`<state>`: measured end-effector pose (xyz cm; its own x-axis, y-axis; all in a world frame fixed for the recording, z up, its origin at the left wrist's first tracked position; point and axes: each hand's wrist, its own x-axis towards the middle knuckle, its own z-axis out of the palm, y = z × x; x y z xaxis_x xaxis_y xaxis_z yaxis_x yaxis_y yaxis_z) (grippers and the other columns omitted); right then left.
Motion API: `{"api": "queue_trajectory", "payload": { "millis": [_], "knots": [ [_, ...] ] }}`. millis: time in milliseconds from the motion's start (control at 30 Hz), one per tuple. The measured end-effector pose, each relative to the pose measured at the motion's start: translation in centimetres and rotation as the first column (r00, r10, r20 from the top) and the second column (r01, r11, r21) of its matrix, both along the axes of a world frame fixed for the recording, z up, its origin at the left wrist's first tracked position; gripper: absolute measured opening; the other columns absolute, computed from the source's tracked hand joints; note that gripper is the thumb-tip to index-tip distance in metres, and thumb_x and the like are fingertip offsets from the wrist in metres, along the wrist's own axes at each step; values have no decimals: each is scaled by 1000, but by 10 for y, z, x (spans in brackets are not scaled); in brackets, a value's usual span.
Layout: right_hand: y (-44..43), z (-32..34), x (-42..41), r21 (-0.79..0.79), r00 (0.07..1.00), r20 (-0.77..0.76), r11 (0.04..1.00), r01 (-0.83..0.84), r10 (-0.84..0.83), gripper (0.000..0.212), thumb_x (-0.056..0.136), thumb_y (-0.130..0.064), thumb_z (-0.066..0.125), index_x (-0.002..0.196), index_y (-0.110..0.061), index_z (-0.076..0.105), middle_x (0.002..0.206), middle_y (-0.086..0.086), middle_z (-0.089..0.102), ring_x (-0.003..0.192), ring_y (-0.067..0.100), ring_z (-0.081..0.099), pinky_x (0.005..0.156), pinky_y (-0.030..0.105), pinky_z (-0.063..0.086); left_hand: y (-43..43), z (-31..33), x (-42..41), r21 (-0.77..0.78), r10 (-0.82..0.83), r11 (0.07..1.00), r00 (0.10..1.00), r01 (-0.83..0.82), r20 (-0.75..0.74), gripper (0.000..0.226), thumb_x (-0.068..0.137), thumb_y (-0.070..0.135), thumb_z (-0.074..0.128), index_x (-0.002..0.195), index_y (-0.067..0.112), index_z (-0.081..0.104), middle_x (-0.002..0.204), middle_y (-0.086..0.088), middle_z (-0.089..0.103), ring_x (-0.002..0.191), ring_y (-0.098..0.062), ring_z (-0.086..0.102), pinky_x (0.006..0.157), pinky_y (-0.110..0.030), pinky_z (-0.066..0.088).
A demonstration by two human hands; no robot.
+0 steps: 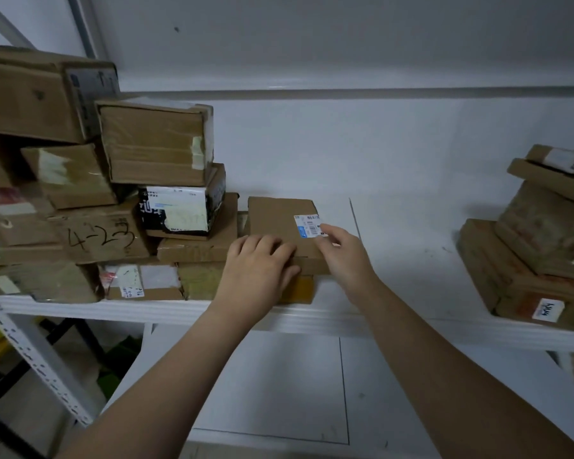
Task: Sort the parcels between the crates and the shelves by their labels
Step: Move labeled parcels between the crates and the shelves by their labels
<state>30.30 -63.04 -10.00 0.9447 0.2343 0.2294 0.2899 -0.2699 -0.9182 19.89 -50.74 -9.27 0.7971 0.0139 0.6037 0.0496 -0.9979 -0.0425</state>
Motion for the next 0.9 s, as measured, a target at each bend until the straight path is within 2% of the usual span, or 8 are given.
{"api": "queue_trajectory", "payload": {
  "millis": [100, 300, 367, 467, 567, 667, 800, 900],
  "knots": [
    [-13, 8, -3, -49, 992, 129, 999, 1, 5, 29, 96, -20, 54, 123, -13, 62, 123, 3, 63, 111, 17, 58, 95, 29, 47, 3, 2, 4, -19, -10, 1000, 1000, 9, -18, 35, 94, 43, 49, 117, 22, 63, 117, -2, 60, 112, -26, 52, 99, -38, 30],
    [-71, 30, -12, -124, 902, 429, 985, 119, -55, 21, 92, -11, 56, 108, -13, 68, 108, -3, 66, 102, 14, 59, 91, 34, 50, -21, 21, 11, -80, -134, 987, 987, 140, 86, 21, 86, 26, 67, 103, 14, 70, 108, -8, 66, 104, -34, 57, 90, -44, 40],
    [-93, 33, -20, -120, 850, 518, 975, 188, -100, 20, 92, -11, 55, 106, -12, 69, 107, -1, 67, 101, 14, 60, 90, 33, 50, -37, 24, 19, -99, -196, 973, 975, 207, 107, 21, 85, 24, 68, 103, 14, 70, 109, -8, 66, 103, -32, 59, 89, -44, 41],
    [-126, 36, -31, -52, 736, 630, 933, 357, -247, 21, 89, -13, 53, 101, -12, 70, 104, -2, 68, 99, 14, 60, 87, 23, 45, -72, 29, 34, -144, -288, 943, 952, 301, 102, 23, 87, 28, 66, 107, 16, 69, 112, -6, 66, 106, -29, 59, 91, -45, 43],
    [-163, 40, -35, -30, 664, 671, 884, 467, -329, 20, 87, -10, 56, 100, -9, 71, 107, 4, 68, 103, 19, 60, 90, 22, 40, -116, 34, 50, -185, -367, 909, 928, 373, 68, 29, 91, 33, 58, 116, 20, 66, 121, -3, 64, 114, -25, 56, 97, -43, 41],
    [-209, 46, -34, -55, 633, 669, 823, 565, -389, 19, 88, -6, 61, 105, -9, 70, 115, 6, 64, 110, 21, 53, 95, 21, 33, -158, 39, 65, -194, -471, 857, 878, 478, 85, 29, 91, 29, 60, 117, 16, 65, 121, -5, 64, 113, -27, 56, 95, -42, 41],
    [-268, 55, -29, -55, 551, 680, 716, 696, -483, 27, 86, -9, 63, 112, -12, 67, 123, 9, 56, 117, 24, 45, 102, 45, 38, -210, 50, 83, -208, -562, 793, 819, 573, 112, 37, 91, 27, 59, 126, 14, 58, 127, -8, 58, 116, -27, 53, 96, -41, 42],
    [-307, 67, -19, -143, 546, 676, 639, 756, -494, 39, 87, -20, 64, 125, -15, 59, 135, 11, 47, 129, 27, 36, 109, 46, 27, -252, 67, 103, -198, -608, 754, 780, 626, 150, 46, 90, 28, 60, 133, 13, 51, 136, -11, 49, 121, -29, 48, 98, -41, 40]
  ]
}}
